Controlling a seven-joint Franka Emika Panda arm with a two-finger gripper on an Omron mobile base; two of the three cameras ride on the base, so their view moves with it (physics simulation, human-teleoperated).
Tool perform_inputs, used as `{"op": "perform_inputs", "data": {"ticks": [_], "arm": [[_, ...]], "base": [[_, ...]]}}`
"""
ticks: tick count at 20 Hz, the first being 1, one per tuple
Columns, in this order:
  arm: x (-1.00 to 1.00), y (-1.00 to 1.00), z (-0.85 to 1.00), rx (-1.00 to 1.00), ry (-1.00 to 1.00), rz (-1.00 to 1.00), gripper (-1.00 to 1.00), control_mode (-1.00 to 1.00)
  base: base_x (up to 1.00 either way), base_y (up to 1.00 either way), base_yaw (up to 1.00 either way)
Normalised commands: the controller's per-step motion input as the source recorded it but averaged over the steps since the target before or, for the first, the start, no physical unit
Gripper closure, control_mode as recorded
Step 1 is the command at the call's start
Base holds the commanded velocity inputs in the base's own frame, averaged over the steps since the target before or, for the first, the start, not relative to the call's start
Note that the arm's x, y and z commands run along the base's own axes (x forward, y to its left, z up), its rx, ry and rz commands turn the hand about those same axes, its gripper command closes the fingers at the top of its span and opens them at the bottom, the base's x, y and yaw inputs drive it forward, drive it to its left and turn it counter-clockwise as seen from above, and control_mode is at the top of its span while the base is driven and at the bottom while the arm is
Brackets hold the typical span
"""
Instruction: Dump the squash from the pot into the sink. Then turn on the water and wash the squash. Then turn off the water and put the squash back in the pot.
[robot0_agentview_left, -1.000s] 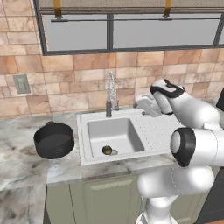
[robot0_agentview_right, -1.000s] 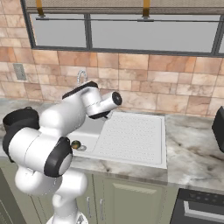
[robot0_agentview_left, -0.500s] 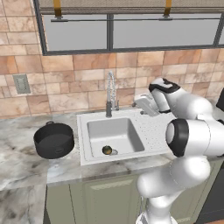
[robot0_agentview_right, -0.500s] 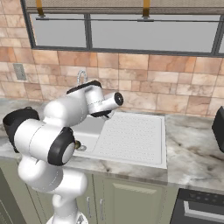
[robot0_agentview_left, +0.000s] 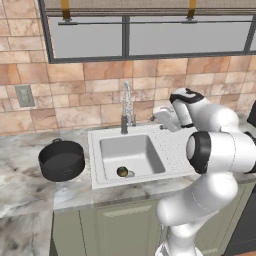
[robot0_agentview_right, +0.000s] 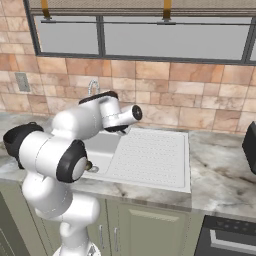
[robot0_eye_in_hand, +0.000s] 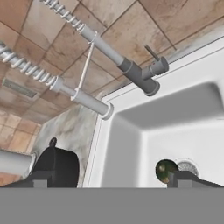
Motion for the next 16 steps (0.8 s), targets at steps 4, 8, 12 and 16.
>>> {"op": "perform_inputs", "data": {"ticks": [4,8,12,16], "arm": [[0.07,0.0,-0.04,0.01,-0.08,0.0,-1.0,-1.0],[0.08,0.01,-0.09,0.0,-0.13,0.0,-1.0,-1.0],[0.12,0.05,-0.17,0.0,-0.14,0.0,-1.0,-1.0],[0.12,0.05,-0.18,0.0,-0.11,0.0,-1.0,-1.0]], "base": [[0.0,0.0,0.0],[0.0,0.0,0.0],[0.0,0.0,0.0],[0.0,0.0,0.0]]}}
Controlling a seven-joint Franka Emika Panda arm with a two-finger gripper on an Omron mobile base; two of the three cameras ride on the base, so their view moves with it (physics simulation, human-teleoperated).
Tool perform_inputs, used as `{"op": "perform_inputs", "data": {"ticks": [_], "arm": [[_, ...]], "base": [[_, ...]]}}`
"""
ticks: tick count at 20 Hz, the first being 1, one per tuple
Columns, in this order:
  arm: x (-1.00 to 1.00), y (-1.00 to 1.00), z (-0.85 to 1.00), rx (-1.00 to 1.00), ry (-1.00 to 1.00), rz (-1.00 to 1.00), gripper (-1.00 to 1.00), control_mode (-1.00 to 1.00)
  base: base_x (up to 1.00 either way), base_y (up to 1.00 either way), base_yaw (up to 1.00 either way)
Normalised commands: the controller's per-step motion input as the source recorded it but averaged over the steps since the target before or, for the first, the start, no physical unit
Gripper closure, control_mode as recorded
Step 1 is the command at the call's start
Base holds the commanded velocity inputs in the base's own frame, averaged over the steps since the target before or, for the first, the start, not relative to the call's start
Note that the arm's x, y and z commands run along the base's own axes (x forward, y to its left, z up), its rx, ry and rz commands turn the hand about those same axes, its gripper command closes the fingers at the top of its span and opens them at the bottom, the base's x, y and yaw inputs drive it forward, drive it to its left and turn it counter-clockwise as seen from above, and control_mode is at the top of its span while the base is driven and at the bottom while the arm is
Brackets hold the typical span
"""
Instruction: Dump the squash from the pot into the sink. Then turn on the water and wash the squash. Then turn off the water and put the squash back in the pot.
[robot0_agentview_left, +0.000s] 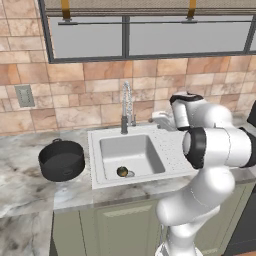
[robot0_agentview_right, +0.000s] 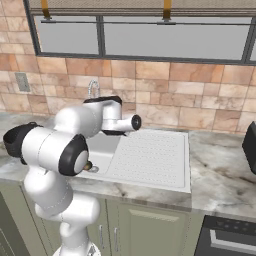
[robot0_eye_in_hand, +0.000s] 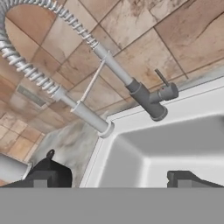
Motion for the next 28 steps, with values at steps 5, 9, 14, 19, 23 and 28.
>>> {"op": "perform_inputs", "data": {"ticks": [5,9,14,19,23,28], "arm": [[0.14,0.0,-0.06,0.0,-0.03,0.0,-1.0,-1.0],[0.18,0.0,0.0,0.01,0.0,0.0,-1.0,-1.0],[0.2,0.0,0.0,0.03,0.0,0.0,-1.0,-1.0],[0.32,0.0,-0.12,0.0,0.0,0.0,-1.0,-1.0],[0.34,0.0,-0.18,0.0,0.0,0.0,-1.0,-1.0],[0.36,0.0,-0.15,0.0,0.0,0.0,-1.0,-1.0]], "base": [[0.0,0.0,0.0],[0.0,0.0,0.0],[0.0,0.0,0.0],[0.0,0.0,0.0],[0.0,0.0,0.0],[0.0,0.0,0.0]]}}
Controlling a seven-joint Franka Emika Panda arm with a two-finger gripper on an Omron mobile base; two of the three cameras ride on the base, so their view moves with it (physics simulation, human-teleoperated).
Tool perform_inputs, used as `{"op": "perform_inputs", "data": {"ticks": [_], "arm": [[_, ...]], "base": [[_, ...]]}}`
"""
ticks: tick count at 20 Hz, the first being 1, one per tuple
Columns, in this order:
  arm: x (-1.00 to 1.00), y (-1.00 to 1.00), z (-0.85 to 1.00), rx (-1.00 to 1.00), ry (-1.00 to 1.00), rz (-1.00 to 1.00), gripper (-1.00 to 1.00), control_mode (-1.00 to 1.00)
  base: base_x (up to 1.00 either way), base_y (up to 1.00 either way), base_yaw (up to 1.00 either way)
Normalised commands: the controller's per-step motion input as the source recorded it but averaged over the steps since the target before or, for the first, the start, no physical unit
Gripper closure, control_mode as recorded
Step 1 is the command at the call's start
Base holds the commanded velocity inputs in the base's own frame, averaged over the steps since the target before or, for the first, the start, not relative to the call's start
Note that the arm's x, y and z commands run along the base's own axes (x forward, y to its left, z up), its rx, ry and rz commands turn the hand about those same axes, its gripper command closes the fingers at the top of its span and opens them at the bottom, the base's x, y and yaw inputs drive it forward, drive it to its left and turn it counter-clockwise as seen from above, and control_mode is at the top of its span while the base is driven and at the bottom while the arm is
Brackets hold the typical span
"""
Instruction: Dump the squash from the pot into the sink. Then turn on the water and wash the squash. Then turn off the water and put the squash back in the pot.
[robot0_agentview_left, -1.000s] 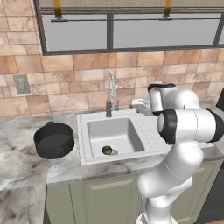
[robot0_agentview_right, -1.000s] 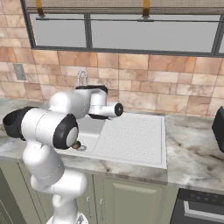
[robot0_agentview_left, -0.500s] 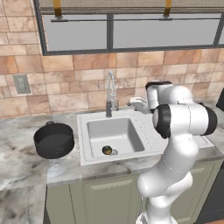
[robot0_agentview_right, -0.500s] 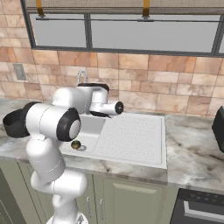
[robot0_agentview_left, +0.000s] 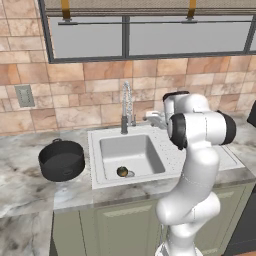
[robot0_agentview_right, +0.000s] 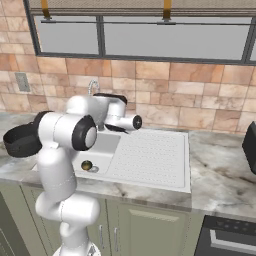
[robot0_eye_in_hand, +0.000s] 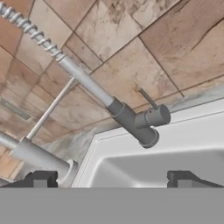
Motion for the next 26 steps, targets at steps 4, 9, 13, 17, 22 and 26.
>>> {"op": "perform_inputs", "data": {"ticks": [4,9,13,17,22,26], "arm": [[0.34,0.0,-0.12,0.0,0.0,0.0,-1.0,-1.0],[0.31,0.0,-0.16,0.0,0.0,0.0,-1.0,-1.0],[0.3,0.0,-0.19,0.0,0.0,0.0,-1.0,-1.0],[0.24,0.04,-0.2,0.0,0.0,0.0,-1.0,-1.0],[0.15,0.1,-0.13,0.0,0.0,0.0,-1.0,-1.0],[0.16,0.11,-0.09,0.0,0.0,0.0,-1.0,-1.0]], "base": [[0.0,0.0,0.0],[0.0,0.0,0.0],[0.0,0.0,0.0],[0.0,0.0,0.0],[0.0,0.0,0.0],[0.0,0.0,0.0]]}}
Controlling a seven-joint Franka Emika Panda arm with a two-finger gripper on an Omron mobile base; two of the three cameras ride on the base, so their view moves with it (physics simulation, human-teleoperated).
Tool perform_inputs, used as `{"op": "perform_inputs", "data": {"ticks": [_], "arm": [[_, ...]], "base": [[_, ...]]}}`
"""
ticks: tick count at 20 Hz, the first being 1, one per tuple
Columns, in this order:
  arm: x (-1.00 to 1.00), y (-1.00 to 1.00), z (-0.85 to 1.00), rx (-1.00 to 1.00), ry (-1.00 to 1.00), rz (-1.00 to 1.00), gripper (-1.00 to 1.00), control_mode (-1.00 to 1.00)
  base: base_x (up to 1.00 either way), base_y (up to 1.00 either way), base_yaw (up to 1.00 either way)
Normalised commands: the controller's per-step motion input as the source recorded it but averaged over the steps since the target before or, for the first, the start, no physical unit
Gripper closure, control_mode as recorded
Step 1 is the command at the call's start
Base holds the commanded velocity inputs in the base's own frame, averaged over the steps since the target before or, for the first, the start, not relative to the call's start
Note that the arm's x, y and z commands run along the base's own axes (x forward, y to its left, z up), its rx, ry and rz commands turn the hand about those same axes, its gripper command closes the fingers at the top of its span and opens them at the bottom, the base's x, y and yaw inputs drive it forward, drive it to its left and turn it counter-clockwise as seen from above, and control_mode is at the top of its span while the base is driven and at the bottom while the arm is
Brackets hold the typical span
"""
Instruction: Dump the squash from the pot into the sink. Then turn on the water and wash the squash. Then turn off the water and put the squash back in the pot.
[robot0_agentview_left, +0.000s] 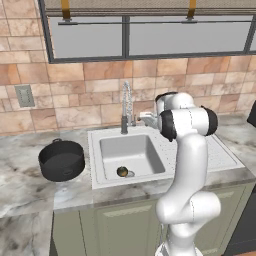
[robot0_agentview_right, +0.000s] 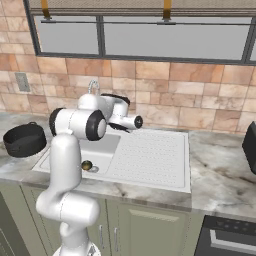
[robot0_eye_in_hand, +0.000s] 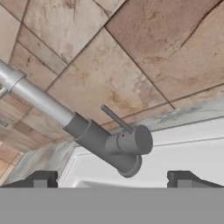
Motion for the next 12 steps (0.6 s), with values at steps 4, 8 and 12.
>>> {"op": "perform_inputs", "data": {"ticks": [4,8,12], "arm": [[0.22,0.08,-0.08,0.0,0.0,0.0,-1.0,-1.0],[0.24,0.02,-0.11,0.0,0.0,0.0,-1.0,-1.0],[0.27,0.03,-0.18,0.0,0.0,0.0,-1.0,-1.0]], "base": [[0.0,0.0,0.0],[0.0,0.0,0.0],[0.0,0.0,0.0]]}}
